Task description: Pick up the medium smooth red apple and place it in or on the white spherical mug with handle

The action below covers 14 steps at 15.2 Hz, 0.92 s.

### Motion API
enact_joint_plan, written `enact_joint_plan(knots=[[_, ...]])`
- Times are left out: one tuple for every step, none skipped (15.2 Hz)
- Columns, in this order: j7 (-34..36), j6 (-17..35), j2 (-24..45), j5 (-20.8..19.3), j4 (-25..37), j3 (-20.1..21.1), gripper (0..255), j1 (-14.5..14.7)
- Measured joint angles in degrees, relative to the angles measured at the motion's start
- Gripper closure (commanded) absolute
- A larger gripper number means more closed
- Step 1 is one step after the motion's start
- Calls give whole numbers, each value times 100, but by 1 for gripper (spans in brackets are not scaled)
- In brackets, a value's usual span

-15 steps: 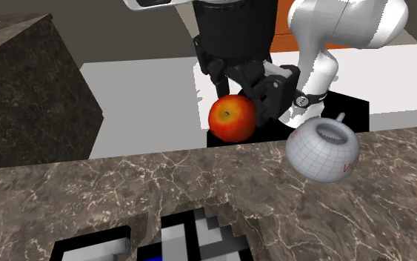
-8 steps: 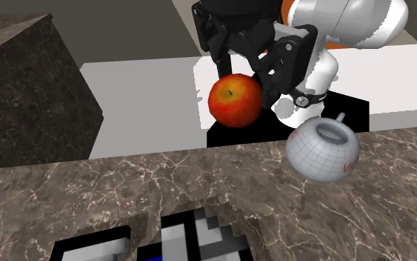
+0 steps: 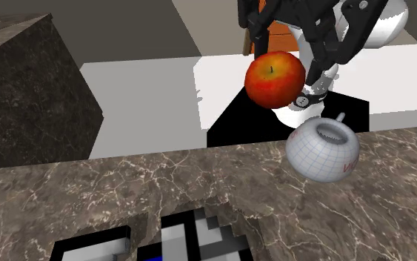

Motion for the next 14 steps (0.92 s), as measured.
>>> enact_joint_plan(knots=[[109, -21, -163, 40, -136, 76, 255, 38], [213, -35, -314, 85, -270, 150, 255, 75], [305, -79, -470, 126, -378, 216, 255, 107], [431, -125, -665, 189, -523, 311, 255, 155], [516, -150, -848, 234, -676, 374, 255, 184], [656, -158, -995, 321, -805, 485, 255, 243], [754, -199, -1152, 381, -915, 558, 255, 280], [875, -253, -1316, 462, -1014, 652, 255, 331], [968, -315, -1477, 527, -1105, 722, 255, 369], [1090, -379, -1616, 618, -1166, 819, 255, 422], [1217, -450, -1767, 714, -1232, 918, 255, 478], [1290, -424, -1862, 777, -1345, 984, 255, 513], [1327, -383, -1900, 813, -1421, 1022, 255, 532], [1338, -331, -1935, 830, -1507, 1039, 255, 540]])
